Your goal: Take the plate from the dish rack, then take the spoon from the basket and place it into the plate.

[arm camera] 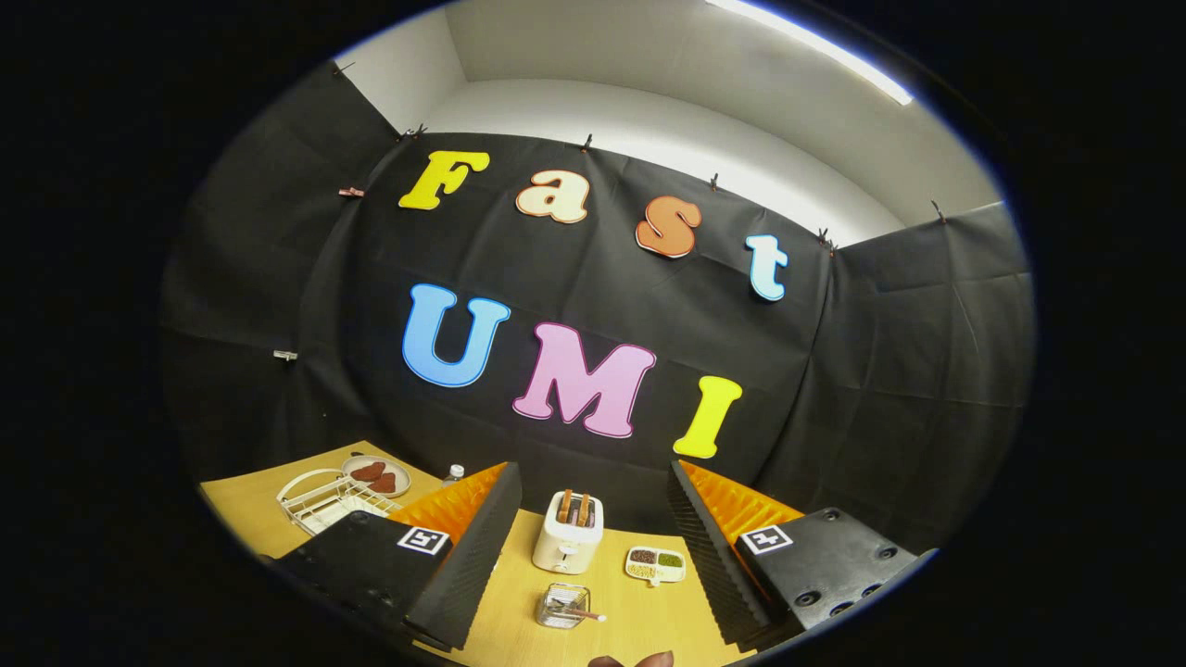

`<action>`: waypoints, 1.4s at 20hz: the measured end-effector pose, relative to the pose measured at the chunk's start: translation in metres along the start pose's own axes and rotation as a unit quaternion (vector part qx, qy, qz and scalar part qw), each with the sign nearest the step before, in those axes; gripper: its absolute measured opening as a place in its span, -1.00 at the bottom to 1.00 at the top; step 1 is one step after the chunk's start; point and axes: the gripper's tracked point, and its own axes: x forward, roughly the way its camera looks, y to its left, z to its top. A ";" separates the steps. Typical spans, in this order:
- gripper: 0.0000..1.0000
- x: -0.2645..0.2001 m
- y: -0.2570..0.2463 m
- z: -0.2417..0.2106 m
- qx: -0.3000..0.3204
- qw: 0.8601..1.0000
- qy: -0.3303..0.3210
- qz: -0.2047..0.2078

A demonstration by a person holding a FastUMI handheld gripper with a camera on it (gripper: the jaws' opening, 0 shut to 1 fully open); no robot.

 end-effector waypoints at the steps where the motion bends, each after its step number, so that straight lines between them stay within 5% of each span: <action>1: 0.95 -0.001 0.001 0.000 0.000 1.000 -0.001 0.001; 7: 0.95 0.015 0.021 -0.004 0.028 0.999 0.016 0.021; 12: 0.95 0.061 0.085 -0.038 0.052 0.991 0.095 0.079; 18: 0.93 0.118 0.169 -0.151 0.089 0.954 0.265 0.103; 28: 0.70 0.153 0.217 -0.292 0.087 0.895 0.435 0.041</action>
